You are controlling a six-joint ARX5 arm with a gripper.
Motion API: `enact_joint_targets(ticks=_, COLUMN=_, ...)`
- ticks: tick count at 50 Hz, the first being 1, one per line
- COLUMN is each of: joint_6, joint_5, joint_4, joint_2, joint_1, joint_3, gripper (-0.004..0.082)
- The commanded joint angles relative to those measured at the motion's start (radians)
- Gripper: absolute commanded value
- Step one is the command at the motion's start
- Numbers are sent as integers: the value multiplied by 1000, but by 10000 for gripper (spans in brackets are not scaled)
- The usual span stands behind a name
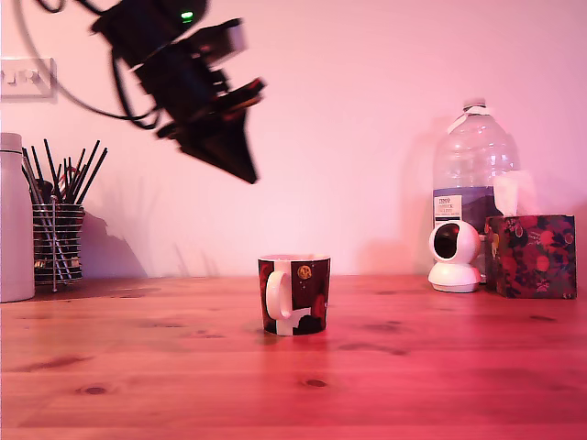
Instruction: Pick up the coffee capsules from the table one by one and drop them inside the nearest coffee cup
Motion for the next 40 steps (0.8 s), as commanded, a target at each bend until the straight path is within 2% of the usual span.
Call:
enact_joint_targets(ticks=1, joint_6=-22, joint_5=1, joint_4=28, joint_2=-54, joint_1=6, joint_3=-77, gripper=-15)
enact_joint_targets(ticks=10, joint_6=-43, joint_5=1, joint_4=113, joint_2=-164, joint_1=51, joint_3=-253, gripper=-15)
enact_joint_targets(ticks=14, joint_6=-59, joint_5=-2, joint_4=151, joint_2=-214, joint_1=75, joint_3=-333, gripper=-15)
enact_joint_targets(ticks=15, joint_6=-75, joint_5=-3, joint_4=159, joint_2=-227, joint_1=81, joint_3=-353, gripper=-15)
enact_joint_targets(ticks=26, joint_6=-106, joint_5=-8, joint_4=234, joint_2=-356, joint_1=159, joint_3=-546, gripper=-15)
enact_joint_targets(ticks=40, joint_6=-154, joint_5=-37, joint_4=303, joint_2=-532, joint_1=235, joint_3=-744, gripper=-15)
